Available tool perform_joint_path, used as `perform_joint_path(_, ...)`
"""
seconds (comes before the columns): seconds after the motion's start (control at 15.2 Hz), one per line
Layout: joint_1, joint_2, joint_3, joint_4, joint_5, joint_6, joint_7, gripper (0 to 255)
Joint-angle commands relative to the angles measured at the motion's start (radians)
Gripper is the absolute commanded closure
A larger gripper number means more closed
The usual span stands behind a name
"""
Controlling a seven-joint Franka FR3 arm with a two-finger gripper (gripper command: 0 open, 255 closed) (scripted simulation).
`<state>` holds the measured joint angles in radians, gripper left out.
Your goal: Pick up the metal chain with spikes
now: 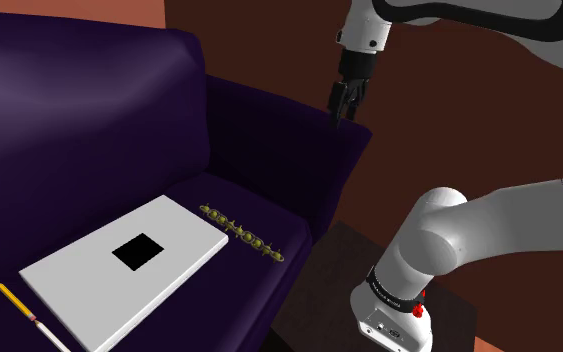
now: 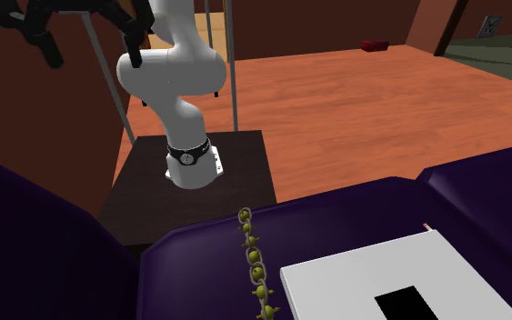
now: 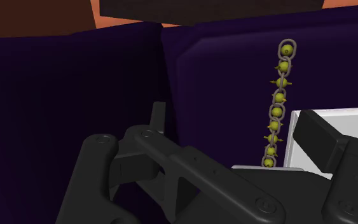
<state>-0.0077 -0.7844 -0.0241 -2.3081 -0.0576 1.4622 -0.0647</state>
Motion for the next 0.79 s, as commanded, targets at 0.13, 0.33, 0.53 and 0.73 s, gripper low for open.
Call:
perform_joint_path(0.13, 0.011, -0.018, 0.025, -0.07, 0.014, 0.066, 0.025, 0)
perform_joint_path(0.33, 0.029, -0.034, 0.065, -0.168, 0.037, 0.168, 0.063, 0)
perform_joint_path(0.53, 0.049, -0.035, 0.107, -0.255, 0.059, 0.275, 0.102, 0)
perform_joint_path(0.73, 0.071, -0.017, 0.153, -0.33, 0.082, 0.389, 0.142, 0)
